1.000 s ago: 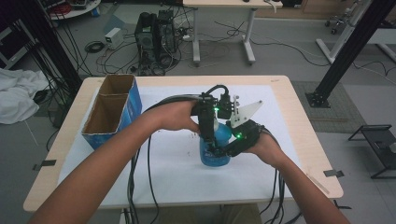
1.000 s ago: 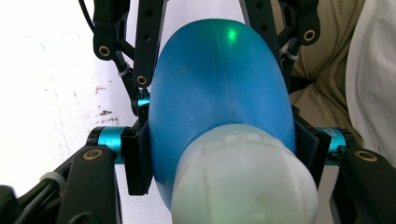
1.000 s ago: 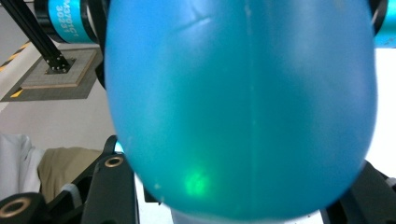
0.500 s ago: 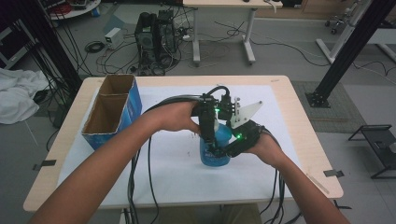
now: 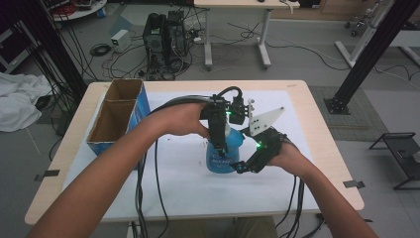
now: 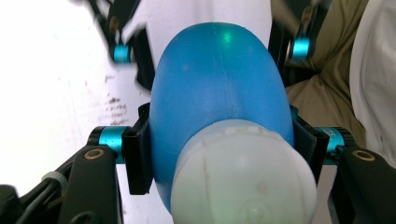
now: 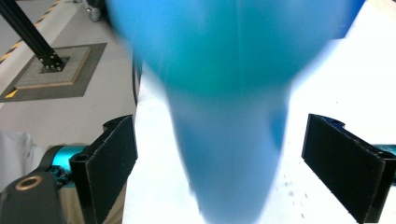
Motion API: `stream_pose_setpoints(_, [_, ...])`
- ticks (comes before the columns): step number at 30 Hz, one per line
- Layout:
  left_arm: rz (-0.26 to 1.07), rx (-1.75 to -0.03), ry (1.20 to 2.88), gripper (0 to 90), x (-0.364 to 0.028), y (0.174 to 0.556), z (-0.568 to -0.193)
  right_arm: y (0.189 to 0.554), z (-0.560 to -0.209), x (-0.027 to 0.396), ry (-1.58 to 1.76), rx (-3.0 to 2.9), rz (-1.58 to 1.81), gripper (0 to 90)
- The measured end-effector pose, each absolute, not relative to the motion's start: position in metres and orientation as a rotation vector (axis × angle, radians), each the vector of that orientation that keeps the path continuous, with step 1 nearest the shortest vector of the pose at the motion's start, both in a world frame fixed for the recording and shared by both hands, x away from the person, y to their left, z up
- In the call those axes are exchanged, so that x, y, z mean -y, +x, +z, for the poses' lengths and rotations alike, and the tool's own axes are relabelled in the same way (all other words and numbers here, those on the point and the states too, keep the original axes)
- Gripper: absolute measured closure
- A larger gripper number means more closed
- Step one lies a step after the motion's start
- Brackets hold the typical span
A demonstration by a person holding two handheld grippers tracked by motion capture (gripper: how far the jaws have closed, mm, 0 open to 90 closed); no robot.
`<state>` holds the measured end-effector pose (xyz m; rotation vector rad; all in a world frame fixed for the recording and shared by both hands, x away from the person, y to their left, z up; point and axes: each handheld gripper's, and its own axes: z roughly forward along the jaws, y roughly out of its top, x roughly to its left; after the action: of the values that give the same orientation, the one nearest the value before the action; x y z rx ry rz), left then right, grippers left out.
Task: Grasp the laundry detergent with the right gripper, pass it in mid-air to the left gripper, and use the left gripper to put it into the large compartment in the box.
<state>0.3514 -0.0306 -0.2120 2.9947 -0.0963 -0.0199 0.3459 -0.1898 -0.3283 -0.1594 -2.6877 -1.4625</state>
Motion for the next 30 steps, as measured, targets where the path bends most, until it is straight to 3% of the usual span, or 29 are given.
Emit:
stream_pose_setpoints(13, [0.008,-0.265,3.014,37.8,-0.012,0.375,-0.184,0.349,-0.299,0.244,-0.377,2.866,-1.328,9.6])
stream_pose_setpoints(21, [0.01,-0.446,3.025,37.8,-0.035,0.387,-0.175,0.344,-0.29,0.255,-0.346,2.967,-0.944,9.6])
stream_pose_setpoints(30, [0.052,-0.706,2.95,37.8,-0.063,0.396,-0.156,0.347,-0.283,0.259,-0.382,3.04,-0.798,7.6])
